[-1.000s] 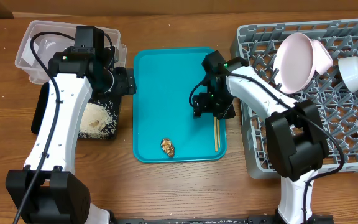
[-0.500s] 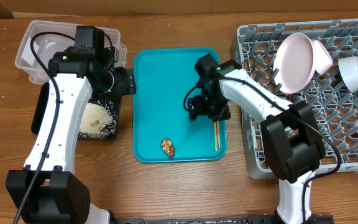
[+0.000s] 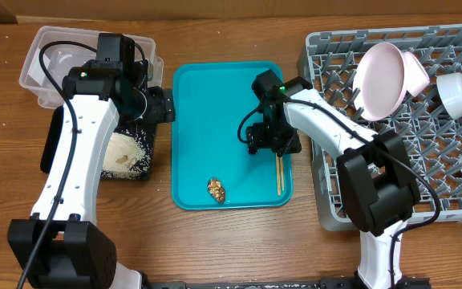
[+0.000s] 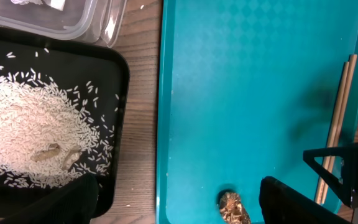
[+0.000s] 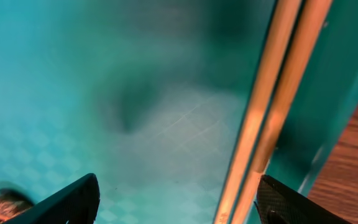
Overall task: Sort waste into correct bins and load items into the dishwasher
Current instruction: 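Reach the right gripper to the chopsticks on the teal tray and grasp one, then carry the chopstick right and drop it into the dish rack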
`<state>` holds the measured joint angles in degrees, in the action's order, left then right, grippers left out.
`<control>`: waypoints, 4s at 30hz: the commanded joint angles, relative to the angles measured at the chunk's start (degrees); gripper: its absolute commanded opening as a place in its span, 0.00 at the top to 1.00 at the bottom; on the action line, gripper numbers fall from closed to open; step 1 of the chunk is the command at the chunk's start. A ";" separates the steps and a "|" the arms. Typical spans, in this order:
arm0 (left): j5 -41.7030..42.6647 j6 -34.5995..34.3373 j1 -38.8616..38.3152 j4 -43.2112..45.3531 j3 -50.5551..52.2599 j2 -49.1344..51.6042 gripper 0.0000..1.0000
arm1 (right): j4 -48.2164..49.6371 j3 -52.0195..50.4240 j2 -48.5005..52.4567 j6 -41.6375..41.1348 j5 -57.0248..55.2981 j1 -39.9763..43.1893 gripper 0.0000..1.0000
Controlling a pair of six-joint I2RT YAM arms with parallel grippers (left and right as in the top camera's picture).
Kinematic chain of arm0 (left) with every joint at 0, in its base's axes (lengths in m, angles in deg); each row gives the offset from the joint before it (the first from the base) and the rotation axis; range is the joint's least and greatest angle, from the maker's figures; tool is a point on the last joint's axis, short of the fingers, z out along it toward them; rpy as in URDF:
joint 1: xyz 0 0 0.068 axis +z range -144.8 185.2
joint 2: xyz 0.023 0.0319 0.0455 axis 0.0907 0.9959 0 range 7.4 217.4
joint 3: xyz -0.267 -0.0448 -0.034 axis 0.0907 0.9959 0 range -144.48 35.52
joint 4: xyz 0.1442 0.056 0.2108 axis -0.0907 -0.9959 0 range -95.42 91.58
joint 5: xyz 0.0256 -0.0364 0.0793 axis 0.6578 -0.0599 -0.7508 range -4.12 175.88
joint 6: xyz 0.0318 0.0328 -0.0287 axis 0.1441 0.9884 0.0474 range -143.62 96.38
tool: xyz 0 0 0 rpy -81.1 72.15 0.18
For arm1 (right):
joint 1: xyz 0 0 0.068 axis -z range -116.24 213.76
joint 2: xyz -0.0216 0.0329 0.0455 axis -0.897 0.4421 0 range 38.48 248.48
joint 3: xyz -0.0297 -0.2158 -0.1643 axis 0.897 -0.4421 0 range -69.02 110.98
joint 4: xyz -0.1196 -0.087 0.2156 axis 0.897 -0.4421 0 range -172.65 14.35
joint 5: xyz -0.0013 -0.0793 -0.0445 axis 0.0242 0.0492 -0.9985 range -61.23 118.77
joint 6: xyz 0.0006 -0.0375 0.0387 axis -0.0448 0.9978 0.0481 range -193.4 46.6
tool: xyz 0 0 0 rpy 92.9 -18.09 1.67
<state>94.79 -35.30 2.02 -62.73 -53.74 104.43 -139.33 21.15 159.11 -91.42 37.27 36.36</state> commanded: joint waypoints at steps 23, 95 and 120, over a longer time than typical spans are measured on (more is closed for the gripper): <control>-0.55 0.11 -0.22 -0.22 -0.85 0.59 0.15 | -0.66 -0.24 3.58 -1.79 2.91 -1.27 0.38; -0.52 0.07 -0.22 -0.35 -0.85 0.59 0.14 | -8.66 -2.23 -17.00 19.17 -9.05 19.74 0.96; -0.52 0.04 -0.22 -0.37 -0.85 0.59 0.15 | -5.29 6.21 -19.93 17.84 6.99 17.73 0.56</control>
<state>94.59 -35.30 2.02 -63.17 -53.74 104.43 -146.52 25.30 141.10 -73.13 33.51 55.90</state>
